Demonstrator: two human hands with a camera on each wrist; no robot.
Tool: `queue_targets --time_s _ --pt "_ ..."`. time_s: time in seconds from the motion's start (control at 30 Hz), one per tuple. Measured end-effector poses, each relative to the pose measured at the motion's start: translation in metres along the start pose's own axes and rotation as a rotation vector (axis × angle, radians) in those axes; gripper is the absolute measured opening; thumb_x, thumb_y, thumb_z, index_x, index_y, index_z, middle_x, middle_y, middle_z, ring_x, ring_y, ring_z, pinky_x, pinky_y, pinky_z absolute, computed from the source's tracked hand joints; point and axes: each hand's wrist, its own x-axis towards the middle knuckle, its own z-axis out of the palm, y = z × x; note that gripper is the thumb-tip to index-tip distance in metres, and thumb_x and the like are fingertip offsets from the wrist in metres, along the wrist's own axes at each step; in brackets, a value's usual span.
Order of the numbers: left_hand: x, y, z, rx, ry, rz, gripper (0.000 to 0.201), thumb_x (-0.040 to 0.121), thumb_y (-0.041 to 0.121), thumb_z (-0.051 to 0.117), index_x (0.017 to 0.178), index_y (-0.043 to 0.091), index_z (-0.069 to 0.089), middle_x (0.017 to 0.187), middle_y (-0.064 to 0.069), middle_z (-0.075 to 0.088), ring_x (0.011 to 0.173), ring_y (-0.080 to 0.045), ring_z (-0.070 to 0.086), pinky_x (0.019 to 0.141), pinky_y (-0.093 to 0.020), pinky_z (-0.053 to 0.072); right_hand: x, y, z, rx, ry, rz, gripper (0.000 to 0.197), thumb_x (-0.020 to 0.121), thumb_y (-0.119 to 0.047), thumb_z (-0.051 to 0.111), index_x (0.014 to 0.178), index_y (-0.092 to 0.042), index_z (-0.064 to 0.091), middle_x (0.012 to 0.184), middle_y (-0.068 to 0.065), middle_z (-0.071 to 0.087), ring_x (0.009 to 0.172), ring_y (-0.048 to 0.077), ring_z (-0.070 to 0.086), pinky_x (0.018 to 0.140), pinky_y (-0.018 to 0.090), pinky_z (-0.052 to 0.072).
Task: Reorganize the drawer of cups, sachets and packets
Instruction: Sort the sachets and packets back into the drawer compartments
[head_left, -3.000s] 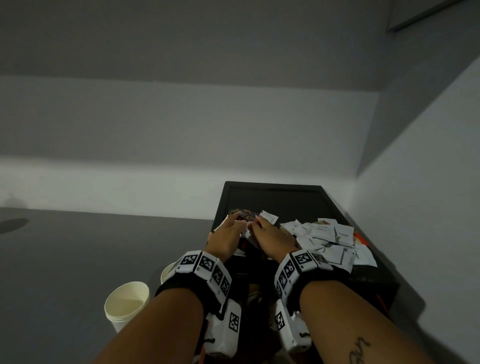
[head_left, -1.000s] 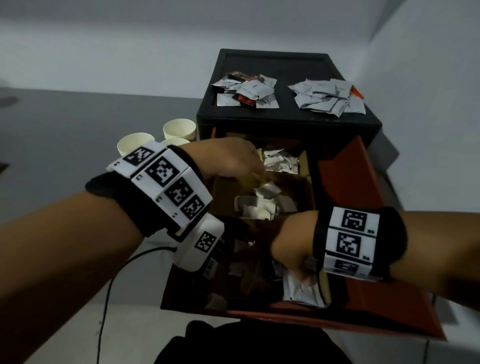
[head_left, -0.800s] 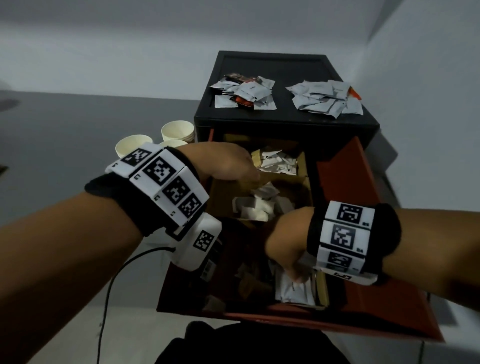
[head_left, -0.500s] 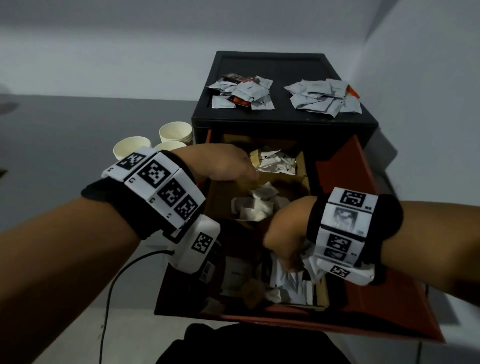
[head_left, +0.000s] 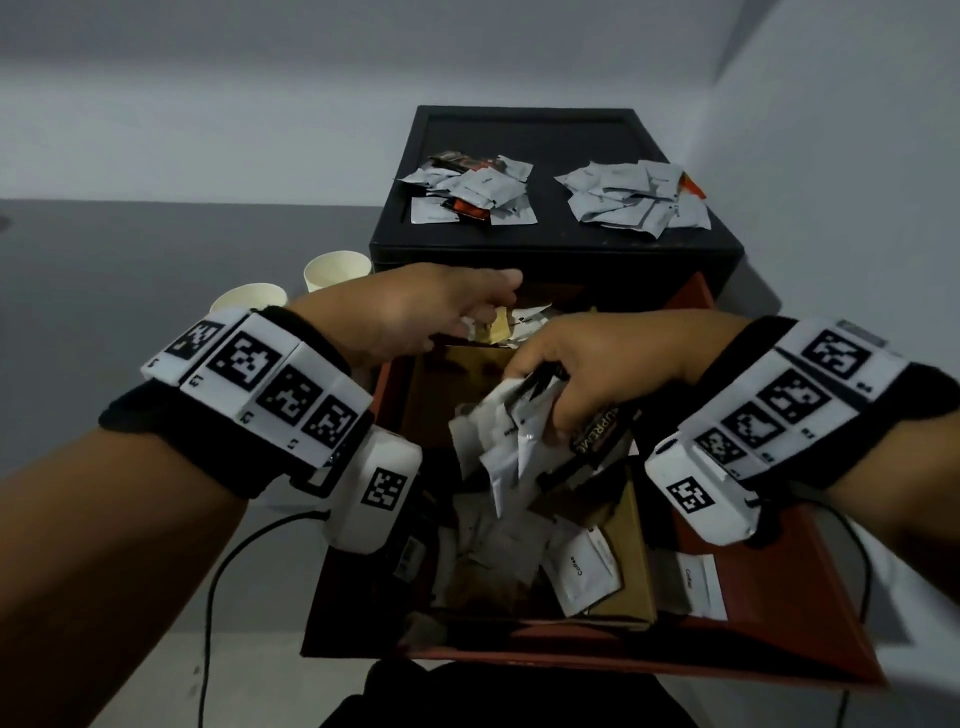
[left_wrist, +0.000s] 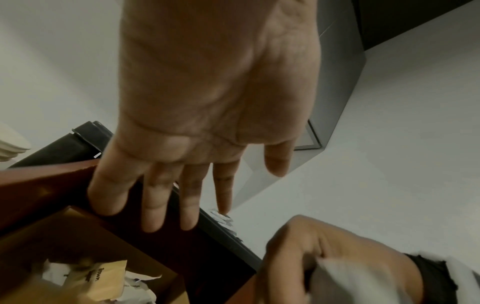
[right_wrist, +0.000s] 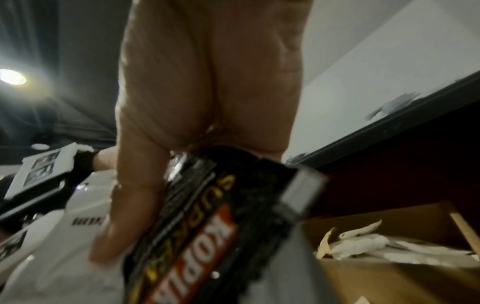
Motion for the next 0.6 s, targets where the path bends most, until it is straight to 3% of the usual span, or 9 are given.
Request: queue_targets --time_s 0.07,0.17,0.23,0.33,0.4,0.47,0.53,0.6 --pt "-0.001 0.001 -0.002 -0.095 -0.036 0.011 0.045 0.089 0.058 0.037 0.120 0.032 0.056 0.129 0.004 0.057 0.117 -0.015 0.052 0.107 -0.042 0.031 -0.008 -0.001 -0.005 0.075 0.097 -0.012 0.037 0.070 0.002 0.076 0.098 -0.021 0.069 0.088 -0.007 0.070 0.080 0.005 0.067 0.070 0.017 0.053" --pt "-0.003 0.002 -0.005 -0.283 -0.123 0.057 0.058 0.078 0.067 0.038 0.117 0.028 0.055 0.123 -0.002 0.060 0.100 -0.016 0.062 0.088 -0.038 0.044 -0.019 -0.002 -0.012 0.194 0.213 -0.023 0.037 0.067 0.004 0.076 0.099 -0.014 0.068 0.085 -0.008 0.071 0.079 0.005 0.068 0.066 0.014 0.052" --pt "-0.005 0.001 -0.006 -0.431 -0.165 0.096 0.062 0.074 0.070 0.047 0.115 0.024 0.057 0.116 -0.006 0.065 0.096 -0.021 0.066 0.080 -0.039 0.049 -0.025 0.000 -0.017 0.282 0.291 -0.047 0.038 0.065 0.004 0.076 0.094 -0.018 0.066 0.083 -0.010 0.072 0.079 0.002 0.068 0.066 0.012 0.051" --pt "-0.004 -0.006 -0.002 -0.540 -0.250 0.199 0.079 0.062 0.066 0.069 0.123 0.016 0.058 0.120 -0.014 0.064 0.108 -0.032 0.062 0.088 -0.047 0.050 -0.027 0.001 -0.020 0.496 0.408 -0.080 0.042 0.057 -0.002 0.074 0.094 -0.019 0.065 0.086 -0.002 0.073 0.080 0.010 0.070 0.068 0.019 0.055" --pt "-0.003 -0.008 0.005 -0.590 -0.295 0.212 0.090 0.053 0.055 0.082 0.127 0.011 0.057 0.121 -0.016 0.063 0.107 -0.031 0.061 0.091 -0.047 0.050 -0.025 -0.001 -0.020 0.620 0.471 -0.104 0.043 0.055 -0.003 0.072 0.095 -0.016 0.065 0.086 -0.001 0.073 0.081 0.011 0.069 0.071 0.021 0.055" --pt "-0.002 -0.006 0.014 -0.650 -0.260 0.202 0.071 0.062 0.039 0.082 0.121 0.006 0.060 0.110 -0.016 0.066 0.094 -0.028 0.066 0.084 -0.042 0.053 -0.021 -0.005 -0.020 0.674 0.510 -0.106 0.044 0.055 -0.005 0.071 0.096 -0.016 0.065 0.086 -0.001 0.073 0.083 0.011 0.069 0.077 0.023 0.056" --pt "-0.003 -0.004 0.022 -0.754 -0.217 0.184 0.050 0.075 0.025 0.072 0.118 0.002 0.060 0.105 -0.019 0.066 0.086 -0.028 0.066 0.076 -0.038 0.056 -0.016 -0.009 -0.018 0.665 0.533 -0.081 0.046 0.054 -0.007 0.073 0.098 -0.017 0.064 0.089 -0.002 0.073 0.089 0.012 0.068 0.087 0.027 0.054" --pt "-0.004 -0.005 0.029 -0.852 -0.169 0.174 0.046 0.075 0.019 0.065 0.117 0.000 0.061 0.102 -0.020 0.066 0.082 -0.027 0.067 0.071 -0.035 0.057 -0.011 -0.011 -0.015 0.649 0.545 -0.029 0.049 0.059 -0.003 0.076 0.104 -0.017 0.062 0.100 0.004 0.070 0.101 0.019 0.064 0.097 0.036 0.048"
